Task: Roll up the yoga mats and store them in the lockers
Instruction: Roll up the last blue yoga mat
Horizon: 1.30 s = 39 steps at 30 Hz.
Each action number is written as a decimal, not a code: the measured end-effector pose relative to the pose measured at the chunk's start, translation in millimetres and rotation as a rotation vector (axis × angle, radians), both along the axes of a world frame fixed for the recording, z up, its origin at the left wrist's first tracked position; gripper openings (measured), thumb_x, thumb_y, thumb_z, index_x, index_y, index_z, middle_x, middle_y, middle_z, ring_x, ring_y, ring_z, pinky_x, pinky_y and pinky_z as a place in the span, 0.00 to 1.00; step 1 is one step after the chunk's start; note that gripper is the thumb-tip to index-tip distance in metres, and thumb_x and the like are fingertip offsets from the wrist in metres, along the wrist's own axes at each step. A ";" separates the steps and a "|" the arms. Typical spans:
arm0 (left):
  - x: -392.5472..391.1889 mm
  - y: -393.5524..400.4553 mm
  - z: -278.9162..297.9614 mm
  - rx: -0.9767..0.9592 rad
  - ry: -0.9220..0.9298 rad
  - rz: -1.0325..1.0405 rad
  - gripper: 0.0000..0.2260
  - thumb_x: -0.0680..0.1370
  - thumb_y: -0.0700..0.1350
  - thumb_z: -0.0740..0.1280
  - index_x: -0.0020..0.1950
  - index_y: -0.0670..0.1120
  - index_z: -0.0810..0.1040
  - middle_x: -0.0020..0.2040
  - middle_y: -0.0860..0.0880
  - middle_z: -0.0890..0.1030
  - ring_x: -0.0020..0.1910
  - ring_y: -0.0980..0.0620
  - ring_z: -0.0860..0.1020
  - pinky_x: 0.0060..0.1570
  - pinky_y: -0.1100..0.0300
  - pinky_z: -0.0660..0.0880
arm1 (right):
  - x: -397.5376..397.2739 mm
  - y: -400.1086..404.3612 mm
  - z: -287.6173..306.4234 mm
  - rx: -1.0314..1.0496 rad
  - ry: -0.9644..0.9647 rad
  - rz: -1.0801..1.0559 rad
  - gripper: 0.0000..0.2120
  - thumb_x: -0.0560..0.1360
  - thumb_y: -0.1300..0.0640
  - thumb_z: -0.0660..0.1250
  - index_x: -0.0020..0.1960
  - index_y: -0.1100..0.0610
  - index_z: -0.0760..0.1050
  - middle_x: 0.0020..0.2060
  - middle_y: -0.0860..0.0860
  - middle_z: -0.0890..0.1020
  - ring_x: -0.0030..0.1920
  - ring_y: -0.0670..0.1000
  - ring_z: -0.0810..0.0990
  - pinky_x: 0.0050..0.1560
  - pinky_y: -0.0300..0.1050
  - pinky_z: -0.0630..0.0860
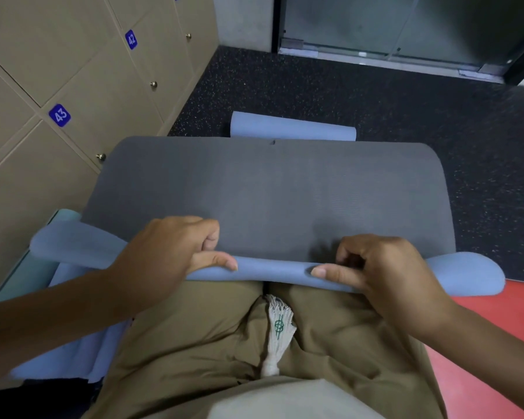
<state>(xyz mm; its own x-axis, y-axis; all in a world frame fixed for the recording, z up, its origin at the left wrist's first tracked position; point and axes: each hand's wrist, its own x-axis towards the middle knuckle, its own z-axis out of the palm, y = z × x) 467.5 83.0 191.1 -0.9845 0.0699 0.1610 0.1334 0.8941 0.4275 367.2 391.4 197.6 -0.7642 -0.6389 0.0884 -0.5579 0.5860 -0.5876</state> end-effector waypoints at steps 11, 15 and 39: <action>-8.5 2.1 -2.4 -0.076 0.037 0.110 0.30 0.66 0.76 0.63 0.34 0.49 0.62 0.29 0.54 0.63 0.26 0.54 0.61 0.27 0.62 0.57 | -22.3 -1.8 -8.8 -0.002 -0.016 -0.038 0.28 0.63 0.21 0.65 0.34 0.46 0.70 0.27 0.44 0.71 0.40 0.45 0.74 0.38 0.38 0.70; -14.1 0.6 -0.9 -0.215 0.130 0.028 0.29 0.70 0.73 0.62 0.33 0.47 0.63 0.30 0.55 0.60 0.29 0.52 0.60 0.33 0.68 0.50 | -35.3 -4.8 -17.3 -0.036 -0.016 0.014 0.25 0.63 0.25 0.68 0.37 0.48 0.73 0.34 0.45 0.72 0.43 0.44 0.72 0.43 0.31 0.67; 15.8 -10.3 -17.4 -0.479 0.429 -0.205 0.22 0.86 0.59 0.56 0.48 0.41 0.74 0.40 0.43 0.78 0.35 0.42 0.77 0.34 0.48 0.77 | -13.5 12.3 -13.9 0.023 0.854 0.345 0.19 0.81 0.47 0.70 0.42 0.62 0.81 0.38 0.56 0.79 0.34 0.59 0.75 0.35 0.53 0.72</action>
<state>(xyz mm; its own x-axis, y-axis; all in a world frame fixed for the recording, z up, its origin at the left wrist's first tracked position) 483.3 72.7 173.8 -0.7993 0.4094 0.4399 0.3901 0.9103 -0.1384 353.7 403.8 183.7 -0.2119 -0.8277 0.5196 -0.9429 0.3130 0.1140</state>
